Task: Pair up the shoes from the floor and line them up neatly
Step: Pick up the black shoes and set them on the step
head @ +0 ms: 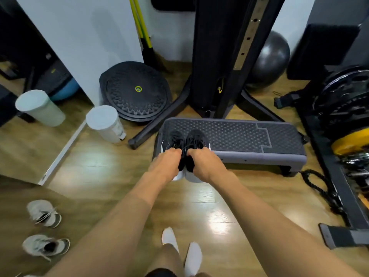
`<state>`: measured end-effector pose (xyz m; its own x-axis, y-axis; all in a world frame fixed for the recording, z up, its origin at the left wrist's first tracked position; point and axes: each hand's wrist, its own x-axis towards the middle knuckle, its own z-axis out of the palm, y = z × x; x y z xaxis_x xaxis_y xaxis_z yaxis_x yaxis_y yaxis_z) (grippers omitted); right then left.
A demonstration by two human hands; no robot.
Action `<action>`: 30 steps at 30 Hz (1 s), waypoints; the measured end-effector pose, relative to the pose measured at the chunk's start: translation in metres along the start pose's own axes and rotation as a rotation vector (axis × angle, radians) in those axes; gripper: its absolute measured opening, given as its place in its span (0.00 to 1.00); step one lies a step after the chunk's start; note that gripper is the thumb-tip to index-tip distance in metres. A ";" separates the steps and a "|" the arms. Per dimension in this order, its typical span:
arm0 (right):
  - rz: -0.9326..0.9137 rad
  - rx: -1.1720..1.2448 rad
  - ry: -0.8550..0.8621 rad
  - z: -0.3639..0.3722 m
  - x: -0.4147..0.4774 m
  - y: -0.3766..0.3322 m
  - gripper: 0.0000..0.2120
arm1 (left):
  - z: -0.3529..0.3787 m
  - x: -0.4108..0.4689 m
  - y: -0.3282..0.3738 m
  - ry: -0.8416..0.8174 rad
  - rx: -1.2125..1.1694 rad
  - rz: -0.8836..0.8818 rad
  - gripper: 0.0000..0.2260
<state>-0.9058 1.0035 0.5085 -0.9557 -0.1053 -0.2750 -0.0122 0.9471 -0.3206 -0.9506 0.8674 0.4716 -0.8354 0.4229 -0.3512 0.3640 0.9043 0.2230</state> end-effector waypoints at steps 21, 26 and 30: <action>0.070 0.006 -0.196 0.168 0.340 0.166 0.21 | 0.164 0.344 -0.105 -0.157 0.028 -0.081 0.17; 0.019 0.000 -0.213 0.213 0.362 0.183 0.21 | 0.192 0.365 -0.111 -0.187 0.083 -0.106 0.21; 0.052 -0.042 -0.280 0.223 0.359 0.189 0.20 | 0.202 0.369 -0.117 -0.254 0.012 -0.178 0.16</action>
<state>-1.1852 1.0772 0.1467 -0.8369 -0.1305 -0.5315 0.0169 0.9645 -0.2634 -1.2182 0.9289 0.1327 -0.7575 0.2578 -0.5998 0.2276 0.9654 0.1275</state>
